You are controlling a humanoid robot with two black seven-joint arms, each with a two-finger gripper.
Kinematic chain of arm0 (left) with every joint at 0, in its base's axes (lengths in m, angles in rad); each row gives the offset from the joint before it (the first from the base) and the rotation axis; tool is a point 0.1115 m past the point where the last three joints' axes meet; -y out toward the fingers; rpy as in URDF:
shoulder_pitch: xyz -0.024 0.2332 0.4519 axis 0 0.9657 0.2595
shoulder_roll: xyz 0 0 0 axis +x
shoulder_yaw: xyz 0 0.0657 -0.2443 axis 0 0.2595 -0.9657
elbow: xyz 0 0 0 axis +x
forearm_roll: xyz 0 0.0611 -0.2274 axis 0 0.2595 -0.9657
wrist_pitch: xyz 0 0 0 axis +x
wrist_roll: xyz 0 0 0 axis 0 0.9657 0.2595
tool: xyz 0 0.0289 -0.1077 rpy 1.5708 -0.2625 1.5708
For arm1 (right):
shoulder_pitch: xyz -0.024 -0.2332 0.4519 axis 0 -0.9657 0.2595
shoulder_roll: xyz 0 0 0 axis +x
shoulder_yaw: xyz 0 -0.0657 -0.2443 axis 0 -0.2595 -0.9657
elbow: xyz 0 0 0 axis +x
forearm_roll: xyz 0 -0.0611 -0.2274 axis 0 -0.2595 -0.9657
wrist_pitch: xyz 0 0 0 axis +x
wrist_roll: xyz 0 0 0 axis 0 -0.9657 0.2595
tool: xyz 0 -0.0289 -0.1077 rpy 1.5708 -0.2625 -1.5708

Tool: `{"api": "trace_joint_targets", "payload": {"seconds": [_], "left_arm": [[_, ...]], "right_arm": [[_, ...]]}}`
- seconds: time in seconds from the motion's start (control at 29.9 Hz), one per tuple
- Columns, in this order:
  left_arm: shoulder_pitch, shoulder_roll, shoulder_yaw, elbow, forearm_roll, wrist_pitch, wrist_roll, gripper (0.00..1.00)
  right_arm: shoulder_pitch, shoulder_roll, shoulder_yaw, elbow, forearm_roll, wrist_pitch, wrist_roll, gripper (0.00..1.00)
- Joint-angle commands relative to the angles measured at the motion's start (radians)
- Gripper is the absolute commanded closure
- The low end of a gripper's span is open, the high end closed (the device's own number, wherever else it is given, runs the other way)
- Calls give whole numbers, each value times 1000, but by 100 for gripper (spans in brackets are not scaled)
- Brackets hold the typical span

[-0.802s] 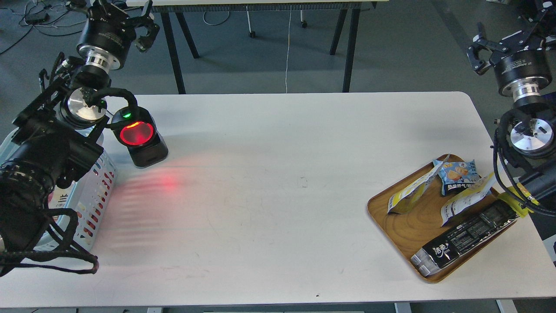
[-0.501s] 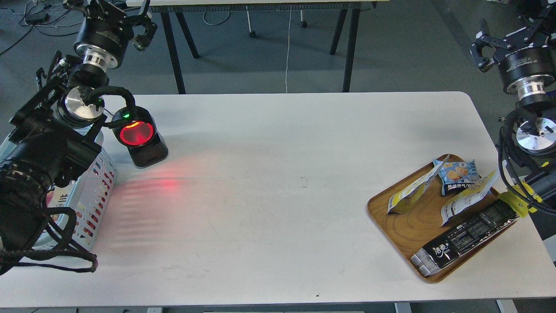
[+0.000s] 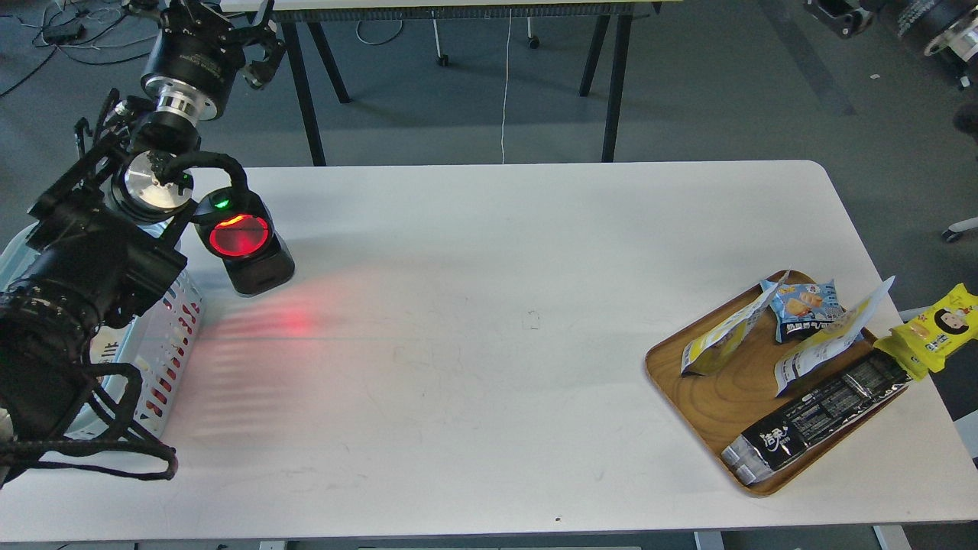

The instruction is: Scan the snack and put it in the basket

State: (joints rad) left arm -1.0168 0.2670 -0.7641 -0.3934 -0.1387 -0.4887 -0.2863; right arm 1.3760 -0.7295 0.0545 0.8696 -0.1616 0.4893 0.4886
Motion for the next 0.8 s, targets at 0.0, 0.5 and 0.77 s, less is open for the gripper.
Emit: {"api": "trace_joint_targets", "payload": {"seconds": [0.0, 0.5, 0.77], "left_arm": [[-3, 1, -1, -5, -1, 0, 1, 0], [1, 0, 2, -7, 1, 0, 4, 0], [1, 1, 2, -7, 1, 0, 4, 0]], "right_arm": [[177, -41, -161, 173, -232, -1, 0, 1], [647, -41, -702, 664, -1128, -84, 0, 5], [620, -36, -889, 723, -1501, -199, 0, 15]]}}
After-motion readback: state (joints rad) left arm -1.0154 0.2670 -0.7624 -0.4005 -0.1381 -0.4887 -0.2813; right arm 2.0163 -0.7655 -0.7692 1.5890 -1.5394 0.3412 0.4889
